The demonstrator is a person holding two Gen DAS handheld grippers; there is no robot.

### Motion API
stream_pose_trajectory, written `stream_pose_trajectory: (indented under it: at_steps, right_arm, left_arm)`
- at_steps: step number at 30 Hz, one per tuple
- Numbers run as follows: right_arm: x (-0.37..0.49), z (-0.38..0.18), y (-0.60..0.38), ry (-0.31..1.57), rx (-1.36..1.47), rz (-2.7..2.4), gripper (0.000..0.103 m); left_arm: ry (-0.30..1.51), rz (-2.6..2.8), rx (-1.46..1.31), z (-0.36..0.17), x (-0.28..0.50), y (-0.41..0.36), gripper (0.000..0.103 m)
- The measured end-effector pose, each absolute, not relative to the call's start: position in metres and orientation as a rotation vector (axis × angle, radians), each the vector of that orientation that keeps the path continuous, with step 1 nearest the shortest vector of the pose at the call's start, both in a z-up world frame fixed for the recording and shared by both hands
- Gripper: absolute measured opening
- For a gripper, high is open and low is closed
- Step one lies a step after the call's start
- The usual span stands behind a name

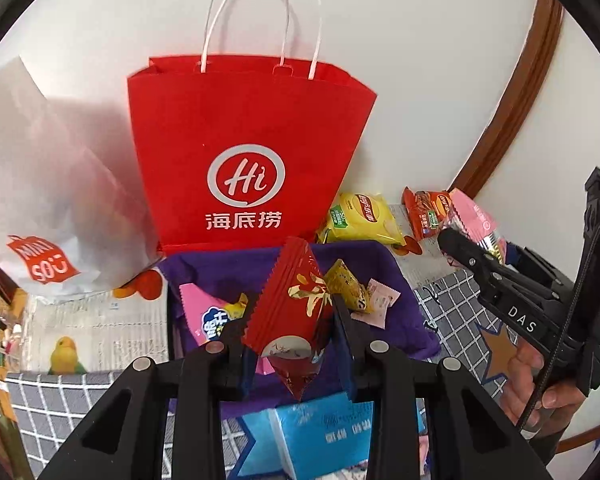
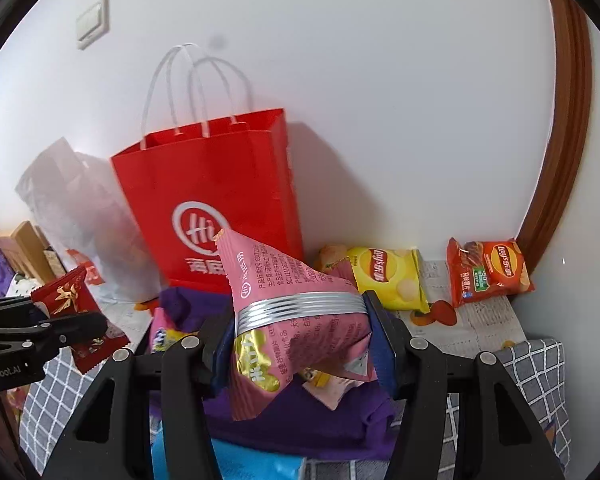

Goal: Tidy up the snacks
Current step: 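Lift and carry the pink bag and red packet over the purple towel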

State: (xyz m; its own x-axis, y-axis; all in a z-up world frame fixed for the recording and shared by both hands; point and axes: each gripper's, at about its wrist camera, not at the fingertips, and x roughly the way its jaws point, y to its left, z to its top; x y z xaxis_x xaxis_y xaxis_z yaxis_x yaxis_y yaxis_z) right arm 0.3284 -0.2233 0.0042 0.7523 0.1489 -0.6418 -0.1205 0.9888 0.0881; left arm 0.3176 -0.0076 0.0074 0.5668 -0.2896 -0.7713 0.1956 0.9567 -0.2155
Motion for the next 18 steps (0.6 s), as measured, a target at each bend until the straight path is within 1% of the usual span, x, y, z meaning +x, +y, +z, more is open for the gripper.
stream_pose_trajectory:
  at_steps: [9, 18]
  right_arm:
    - [0.355, -0.033, -0.226, 0.784, 0.006, 0.139, 0.056]
    - [0.363, -0.046, -0.24, 0.812, -0.014, 0.123, 0.056]
  left_arm:
    - [1.001, -0.312, -0.166, -0.036, 0.343, -0.002, 0.03]
    - [1.018, -0.301, -0.171, -0.047, 0.351, 0.002, 0.031]
